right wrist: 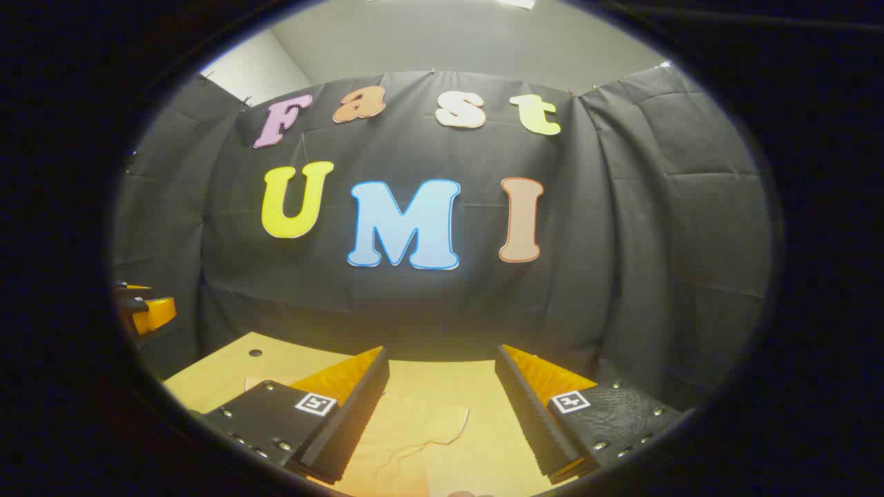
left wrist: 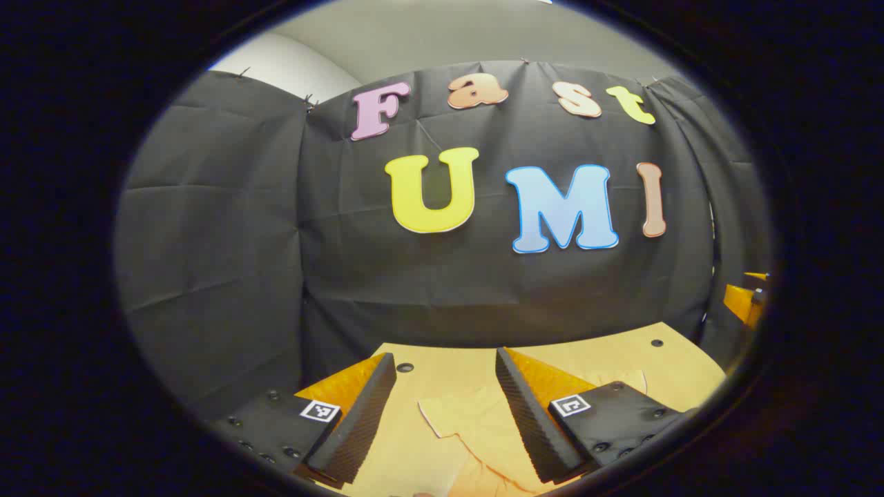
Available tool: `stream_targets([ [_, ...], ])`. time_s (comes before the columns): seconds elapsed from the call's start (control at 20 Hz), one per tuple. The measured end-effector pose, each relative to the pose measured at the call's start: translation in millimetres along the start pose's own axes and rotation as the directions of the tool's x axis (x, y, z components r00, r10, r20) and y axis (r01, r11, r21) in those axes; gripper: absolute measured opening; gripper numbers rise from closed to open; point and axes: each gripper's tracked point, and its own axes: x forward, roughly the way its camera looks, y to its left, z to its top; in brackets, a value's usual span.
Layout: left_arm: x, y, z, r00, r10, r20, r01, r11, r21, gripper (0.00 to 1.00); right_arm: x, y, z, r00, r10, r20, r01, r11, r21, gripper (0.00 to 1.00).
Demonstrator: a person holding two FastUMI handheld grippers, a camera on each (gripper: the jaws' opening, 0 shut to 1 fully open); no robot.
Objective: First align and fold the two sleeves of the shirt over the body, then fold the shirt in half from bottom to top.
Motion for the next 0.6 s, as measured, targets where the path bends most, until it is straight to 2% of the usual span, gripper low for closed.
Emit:
stream_targets([
  [0.25,-4,-3,3,1.000,-0.024,-0.004,0.024,1.000,-0.001,0.99,1,-3,-8,1.000,0.000,-0.028,0.001,0.999,0.033,0.96],
  [0.6,-10,6,2,1.000,-0.012,-0.006,0.012,1.000,0.001,0.99,-4,1,-13,0.998,0.011,-0.054,-0.009,0.999,0.038,0.97],
])
